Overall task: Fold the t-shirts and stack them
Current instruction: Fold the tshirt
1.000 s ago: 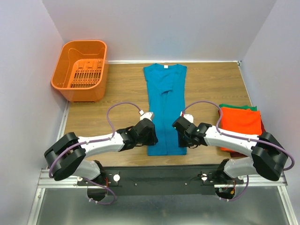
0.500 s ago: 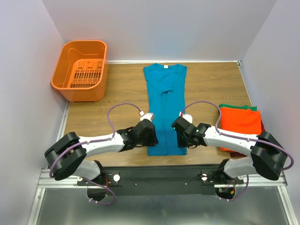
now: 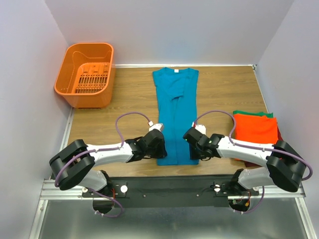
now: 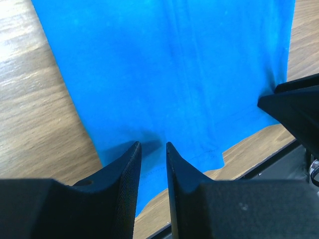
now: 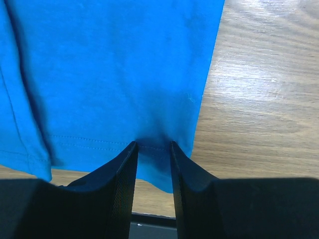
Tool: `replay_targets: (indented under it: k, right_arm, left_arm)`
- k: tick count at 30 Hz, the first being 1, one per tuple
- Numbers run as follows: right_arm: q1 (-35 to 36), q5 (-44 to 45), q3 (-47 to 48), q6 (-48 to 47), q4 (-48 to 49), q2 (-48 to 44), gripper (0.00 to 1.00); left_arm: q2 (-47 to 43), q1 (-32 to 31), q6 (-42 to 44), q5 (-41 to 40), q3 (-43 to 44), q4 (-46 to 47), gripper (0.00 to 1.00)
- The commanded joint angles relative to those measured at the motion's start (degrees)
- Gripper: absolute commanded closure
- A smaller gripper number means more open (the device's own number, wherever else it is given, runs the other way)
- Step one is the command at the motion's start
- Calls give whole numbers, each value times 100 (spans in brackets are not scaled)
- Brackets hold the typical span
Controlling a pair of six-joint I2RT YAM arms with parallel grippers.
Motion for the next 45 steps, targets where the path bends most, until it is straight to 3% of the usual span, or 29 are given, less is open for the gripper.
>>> replay_targets:
  k: [1,11,15,20,26,33,45]
  right_arm:
    - [47,-33,-161,234,-79,-82,60]
    - [64,-121,-249,339,-97,-99,62]
    - [64,-130,-302,409,-105,-195,77]
    - [64,-104,-346,471,-141,-345,87]
    - [64,-60,-293,515,-325,-521,85]
    - [73,-165,-223,471,-369,-512,73]
    - [91,-209,-83,401,-378,-301,76]
  left_arm:
    - [-1,-33,-100,48,-105,-26,66]
    - [61,-42,-179,39,-149,-17,66]
    - [17,-42,-206,39,-184,-61,69]
    - [-54,-42,-241,30,-272,-88,71]
    - [-98,-42,-276,13,-324,-123,74]
    - [-370,-42,-250,30,-360,-123,71]
    - [-537,-51,-241,101,-412,-263,71]
